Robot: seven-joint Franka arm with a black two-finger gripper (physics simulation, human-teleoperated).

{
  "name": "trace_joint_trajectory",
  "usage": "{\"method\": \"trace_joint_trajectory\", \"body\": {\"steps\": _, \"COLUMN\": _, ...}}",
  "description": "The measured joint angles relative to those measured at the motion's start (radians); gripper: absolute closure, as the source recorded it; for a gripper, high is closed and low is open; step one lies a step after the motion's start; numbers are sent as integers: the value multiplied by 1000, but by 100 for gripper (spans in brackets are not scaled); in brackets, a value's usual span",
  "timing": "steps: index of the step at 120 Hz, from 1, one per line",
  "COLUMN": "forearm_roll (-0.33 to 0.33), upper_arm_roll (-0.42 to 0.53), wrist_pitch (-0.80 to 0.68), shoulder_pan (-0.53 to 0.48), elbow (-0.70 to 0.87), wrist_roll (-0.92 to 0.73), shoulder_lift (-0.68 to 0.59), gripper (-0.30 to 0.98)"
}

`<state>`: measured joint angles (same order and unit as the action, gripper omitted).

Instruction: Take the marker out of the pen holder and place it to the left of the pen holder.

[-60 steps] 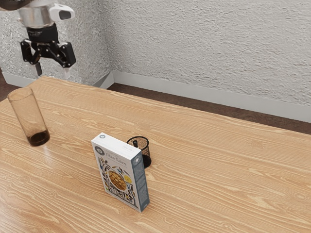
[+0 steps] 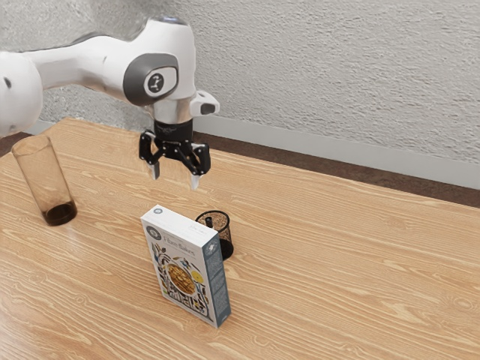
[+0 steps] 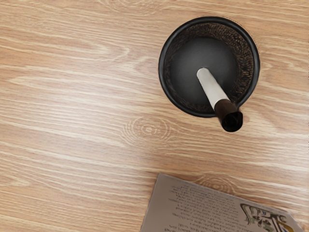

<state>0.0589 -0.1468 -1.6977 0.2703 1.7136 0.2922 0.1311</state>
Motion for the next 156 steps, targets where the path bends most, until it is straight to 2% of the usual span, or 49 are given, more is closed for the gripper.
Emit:
{"method": "trace_joint_trajectory", "body": {"steps": 16, "forearm_roll": -2, "upper_arm_roll": 3, "wrist_pitch": -111, "shoulder_pan": -4, "elbow": -18, "wrist_roll": 10, "shoulder_lift": 91, "gripper": 0}}
{"method": "trace_joint_trajectory", "body": {"steps": 50, "forearm_roll": -14, "upper_arm_roll": 16, "wrist_pitch": -289, "shoulder_pan": 42, "elbow": 111, "wrist_roll": 24, "shoulder_lift": 84, "gripper": 0}}
{"method": "trace_joint_trajectory", "body": {"steps": 70, "forearm_roll": -14, "upper_arm_roll": 18, "wrist_pitch": -327, "shoulder_pan": 47, "elbow": 149, "wrist_roll": 26, "shoulder_lift": 69, "gripper": 0}}
{"method": "trace_joint_trajectory", "body": {"steps": 156, "forearm_roll": -16, "upper_arm_roll": 18, "wrist_pitch": -423, "shoulder_pan": 31, "elbow": 167, "wrist_roll": -4, "shoulder_lift": 140, "gripper": 0}}
